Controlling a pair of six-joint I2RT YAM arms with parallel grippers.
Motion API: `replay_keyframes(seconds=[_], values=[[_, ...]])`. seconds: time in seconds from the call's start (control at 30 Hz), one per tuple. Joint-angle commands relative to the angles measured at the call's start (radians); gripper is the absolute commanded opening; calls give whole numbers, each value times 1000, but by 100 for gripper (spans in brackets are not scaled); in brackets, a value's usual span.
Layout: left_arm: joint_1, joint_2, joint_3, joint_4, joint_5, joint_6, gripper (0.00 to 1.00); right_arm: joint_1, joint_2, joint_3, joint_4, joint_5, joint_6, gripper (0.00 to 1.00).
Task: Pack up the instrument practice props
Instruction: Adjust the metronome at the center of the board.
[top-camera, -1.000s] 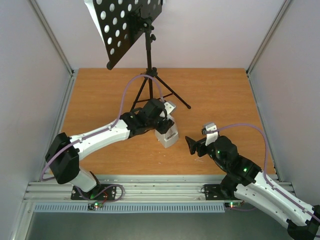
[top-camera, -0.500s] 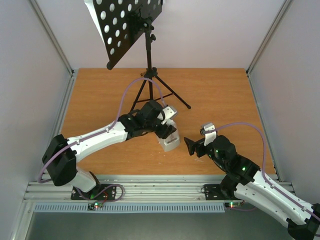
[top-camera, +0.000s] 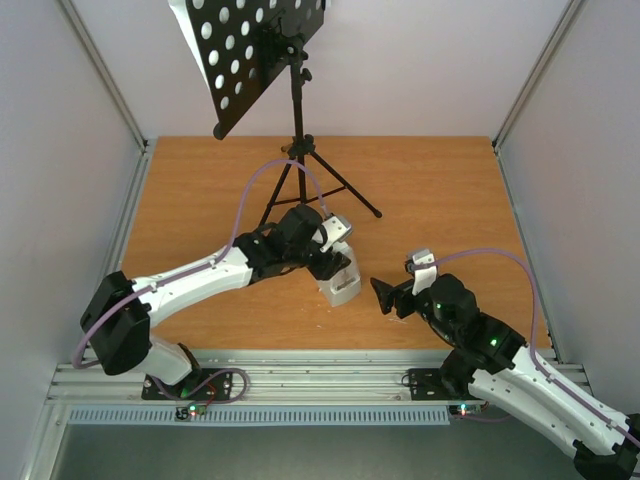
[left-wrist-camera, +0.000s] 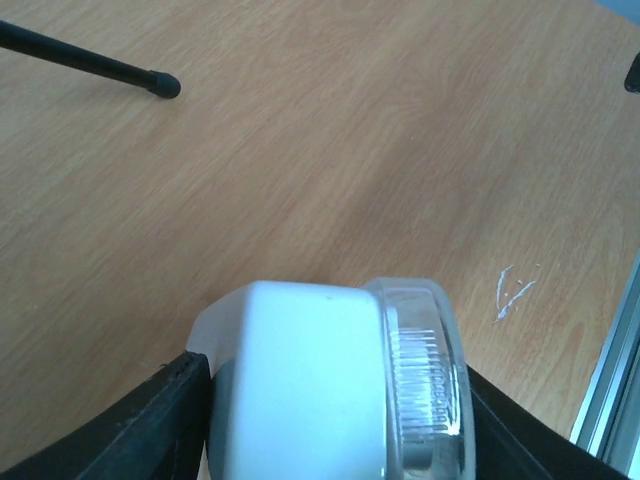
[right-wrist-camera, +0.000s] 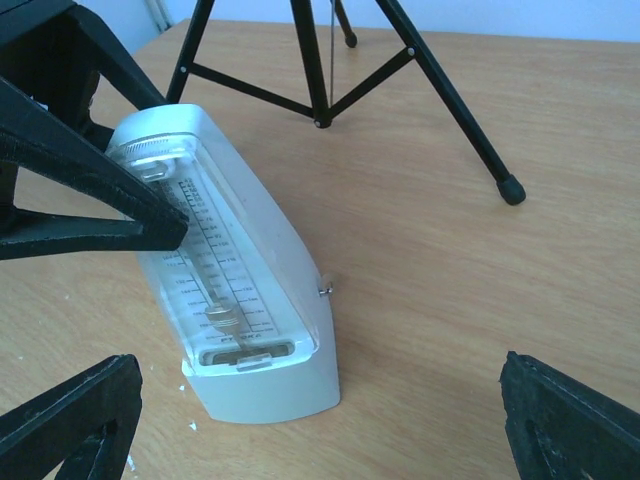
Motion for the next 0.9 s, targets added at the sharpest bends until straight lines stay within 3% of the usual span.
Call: replay_keyframes(seconds=[0.0,0.2,0.43,0.67,0.77,0.87], values=[[-5,-28,-15,23,-32,-15,55,4,-14,0,-20,-7,22,99],[-19,-56,-33,17,-190,-70,44,3,-14,0,-27,1,27,99],[-56,-124,-73,10,-439,-239,42,3,-14,0,-40,24,37,98],[-57,-129,-107,36,-432,-388,43,4,-10,4,-50,36,42,99],[-58,-135,-119,48,-410,-409,54,4,-11,9,-59,36,46,98],[-57,-167,-140,64,-372,-405,78,4,-15,12,-71,31,51,98]])
